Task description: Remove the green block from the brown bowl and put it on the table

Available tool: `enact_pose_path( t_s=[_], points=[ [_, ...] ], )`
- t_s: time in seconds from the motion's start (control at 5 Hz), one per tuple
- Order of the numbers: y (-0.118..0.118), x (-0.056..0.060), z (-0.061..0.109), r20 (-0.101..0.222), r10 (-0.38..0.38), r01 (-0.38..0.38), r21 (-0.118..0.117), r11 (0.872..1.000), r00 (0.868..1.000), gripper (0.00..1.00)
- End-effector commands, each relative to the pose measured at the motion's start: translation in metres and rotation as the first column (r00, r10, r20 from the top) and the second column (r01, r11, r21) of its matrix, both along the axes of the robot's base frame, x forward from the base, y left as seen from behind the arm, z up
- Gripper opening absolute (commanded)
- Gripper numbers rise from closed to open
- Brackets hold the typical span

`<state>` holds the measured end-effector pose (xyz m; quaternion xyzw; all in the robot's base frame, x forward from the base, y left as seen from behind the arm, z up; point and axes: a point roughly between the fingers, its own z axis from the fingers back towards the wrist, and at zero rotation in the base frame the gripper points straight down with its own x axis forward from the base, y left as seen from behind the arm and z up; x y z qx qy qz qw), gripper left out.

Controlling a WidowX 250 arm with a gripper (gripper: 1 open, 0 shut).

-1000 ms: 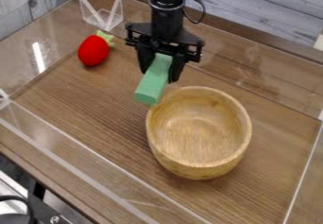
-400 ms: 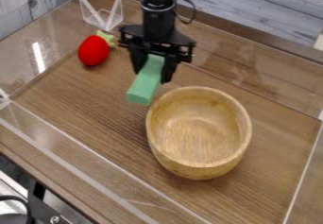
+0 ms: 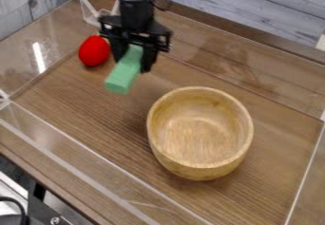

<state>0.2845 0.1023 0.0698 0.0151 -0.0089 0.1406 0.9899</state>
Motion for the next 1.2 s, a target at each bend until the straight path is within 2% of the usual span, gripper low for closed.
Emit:
enact_pose_path(
  t_s=[0.0,0.2,0.4,0.8,1.0],
  points=[
    [0.018,0.0,0.002,0.049,-0.061,0.06,0.024,0.998,0.997,0.0],
    [0.024,-0.006,-0.014,0.036,-0.116,0.116,0.02,0.993,0.993,0.0],
    [0.025,-0.011,-0.023,0.023,-0.158,0.158,-0.001,0.987,0.987,1.0],
    [0.022,-0.013,0.0,0.031,-0.253,0.254,-0.041,0.966,0.967,1.0],
    [0.032,-0.009,0.008,0.047,-0.191,0.194,-0.056,0.979,0.98,1.0]
  ],
)
